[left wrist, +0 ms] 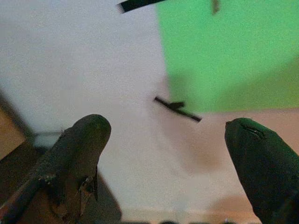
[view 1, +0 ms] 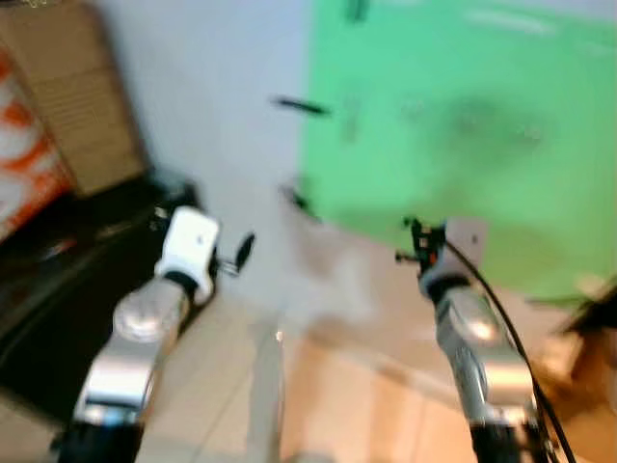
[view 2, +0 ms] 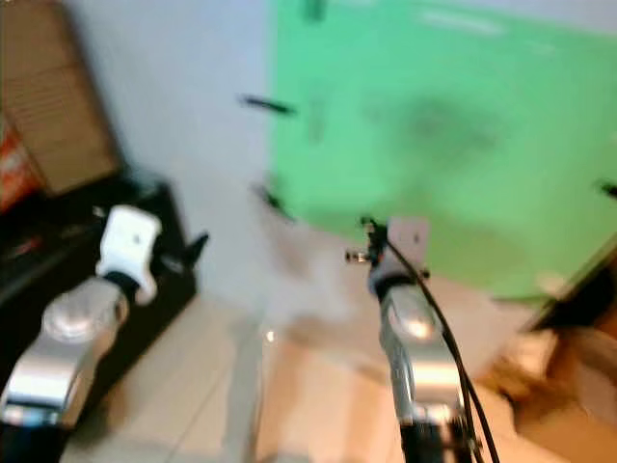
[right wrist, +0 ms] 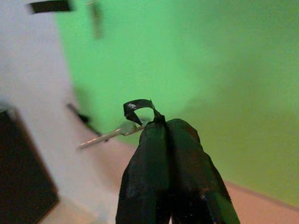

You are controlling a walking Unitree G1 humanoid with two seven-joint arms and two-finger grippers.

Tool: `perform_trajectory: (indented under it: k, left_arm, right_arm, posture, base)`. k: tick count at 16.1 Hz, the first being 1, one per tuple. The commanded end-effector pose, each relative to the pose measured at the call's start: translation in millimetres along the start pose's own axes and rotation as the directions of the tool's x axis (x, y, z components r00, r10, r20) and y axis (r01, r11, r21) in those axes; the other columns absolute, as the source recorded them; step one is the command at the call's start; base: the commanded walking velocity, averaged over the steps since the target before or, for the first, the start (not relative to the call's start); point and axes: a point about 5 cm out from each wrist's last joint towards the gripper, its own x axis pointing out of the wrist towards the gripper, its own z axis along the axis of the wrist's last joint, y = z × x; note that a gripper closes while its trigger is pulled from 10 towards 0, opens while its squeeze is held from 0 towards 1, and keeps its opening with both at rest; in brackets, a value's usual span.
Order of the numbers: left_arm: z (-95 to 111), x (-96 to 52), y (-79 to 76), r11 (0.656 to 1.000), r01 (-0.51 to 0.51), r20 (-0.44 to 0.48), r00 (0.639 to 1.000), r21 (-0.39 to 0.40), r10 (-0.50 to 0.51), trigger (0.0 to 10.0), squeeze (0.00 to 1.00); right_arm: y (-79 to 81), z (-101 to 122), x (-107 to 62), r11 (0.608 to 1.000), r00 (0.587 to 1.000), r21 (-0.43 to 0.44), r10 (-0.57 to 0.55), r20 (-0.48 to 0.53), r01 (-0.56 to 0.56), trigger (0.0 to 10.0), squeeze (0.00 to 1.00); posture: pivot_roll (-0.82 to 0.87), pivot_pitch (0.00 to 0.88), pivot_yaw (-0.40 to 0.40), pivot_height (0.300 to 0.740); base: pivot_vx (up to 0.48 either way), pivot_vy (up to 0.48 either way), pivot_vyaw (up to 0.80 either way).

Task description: Hang keys on a hook

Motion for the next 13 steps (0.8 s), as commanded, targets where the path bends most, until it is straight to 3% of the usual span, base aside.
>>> perform_trajectory:
  k: [1, 13]
  left_arm:
    - [2.3, 2.0, -5.2, 1.000, 0.025, 0.008, 1.000, -0.008, -0.025, 10.0, 0.00]
    - [5.2, 5.7, -5.2, 0.999, 0.037, 0.023, 0.999, -0.009, -0.037, 10.0, 0.00]
  right_arm:
    - [-4.1, 2.5, 1.0, 1.000, 1.000, 0.003, -0.007, 0.008, 0.007, 10.0, 0.00]
    - [8.4, 8.6, 6.6, 0.997, 0.996, -0.014, 0.076, 0.039, -0.075, 10.0, 0.00]
  posture:
    - [0.02, 0.000, 0.014, 0.740]
    - [0.03, 0.000, 0.008, 0.740]
  base:
    - [0.266, 0.000, 0.00]
    - [0.314, 0.000, 0.00]
